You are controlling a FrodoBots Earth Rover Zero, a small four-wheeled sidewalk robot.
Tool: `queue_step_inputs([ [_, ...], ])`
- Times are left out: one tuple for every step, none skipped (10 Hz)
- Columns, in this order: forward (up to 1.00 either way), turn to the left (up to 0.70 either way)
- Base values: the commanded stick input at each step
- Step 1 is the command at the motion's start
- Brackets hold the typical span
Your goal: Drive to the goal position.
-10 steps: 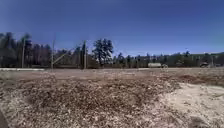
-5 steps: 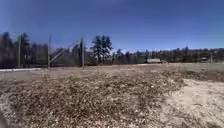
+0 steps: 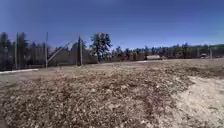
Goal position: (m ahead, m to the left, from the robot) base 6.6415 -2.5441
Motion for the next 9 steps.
queue_step_inputs([
  [0.7,0.0],
  [0.7,0.03],
  [0.7,0.03],
  [0.7,-0.04],
  [0.7,-0.35],
  [0.7,-0.35],
  [0.7,-0.35],
  [0.7,-0.35],
  [0.7,-0.35],
])
